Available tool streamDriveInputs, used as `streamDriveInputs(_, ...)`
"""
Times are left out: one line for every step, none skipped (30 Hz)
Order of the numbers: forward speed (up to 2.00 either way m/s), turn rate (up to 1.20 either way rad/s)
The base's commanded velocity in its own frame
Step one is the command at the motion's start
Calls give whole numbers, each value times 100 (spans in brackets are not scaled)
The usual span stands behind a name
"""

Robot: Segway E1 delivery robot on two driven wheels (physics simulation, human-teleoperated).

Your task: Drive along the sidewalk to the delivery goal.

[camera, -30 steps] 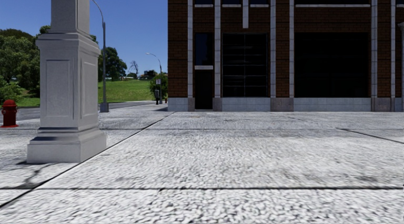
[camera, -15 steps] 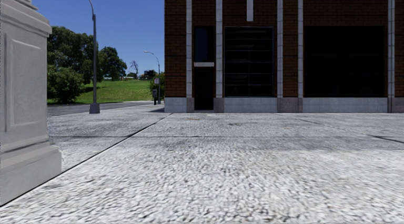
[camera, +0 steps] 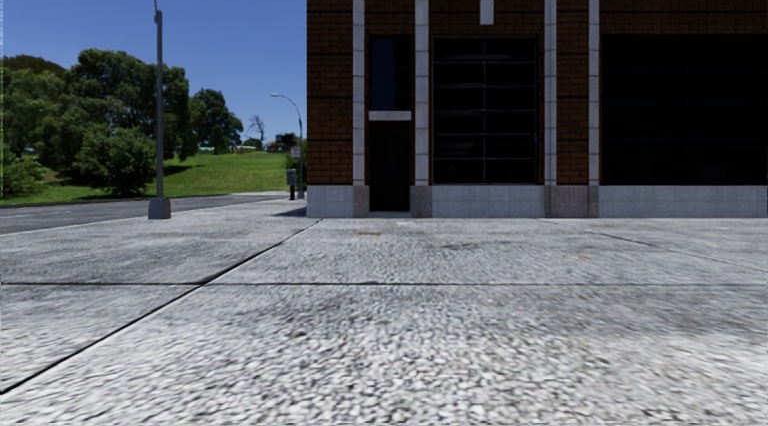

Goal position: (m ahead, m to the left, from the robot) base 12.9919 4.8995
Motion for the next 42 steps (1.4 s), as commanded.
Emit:
streamDriveInputs(200,12)
streamDriveInputs(200,10)
streamDriveInputs(200,10)
streamDriveInputs(200,10)
streamDriveInputs(200,11)
streamDriveInputs(200,14)
streamDriveInputs(200,14)
streamDriveInputs(200,62)
streamDriveInputs(200,107)
streamDriveInputs(200,120)
streamDriveInputs(200,120)
streamDriveInputs(200,120)
streamDriveInputs(200,120)
streamDriveInputs(200,120)
streamDriveInputs(200,120)
streamDriveInputs(200,120)
streamDriveInputs(200,120)
streamDriveInputs(200,103)
streamDriveInputs(200,56)
streamDriveInputs(200,56)
streamDriveInputs(200,38)
streamDriveInputs(200,32)
streamDriveInputs(200,30)
streamDriveInputs(200,24)
streamDriveInputs(200,14)
streamDriveInputs(200,14)
streamDriveInputs(200,9)
streamDriveInputs(200,9)
streamDriveInputs(200,9)
streamDriveInputs(200,9)
streamDriveInputs(200,10)
streamDriveInputs(200,10)
streamDriveInputs(200,13)
streamDriveInputs(200,15)
streamDriveInputs(200,15)
streamDriveInputs(200,14)
streamDriveInputs(200,3)
streamDriveInputs(200,0)
streamDriveInputs(200,0)
streamDriveInputs(200,0)
streamDriveInputs(200,0)
streamDriveInputs(200,0)
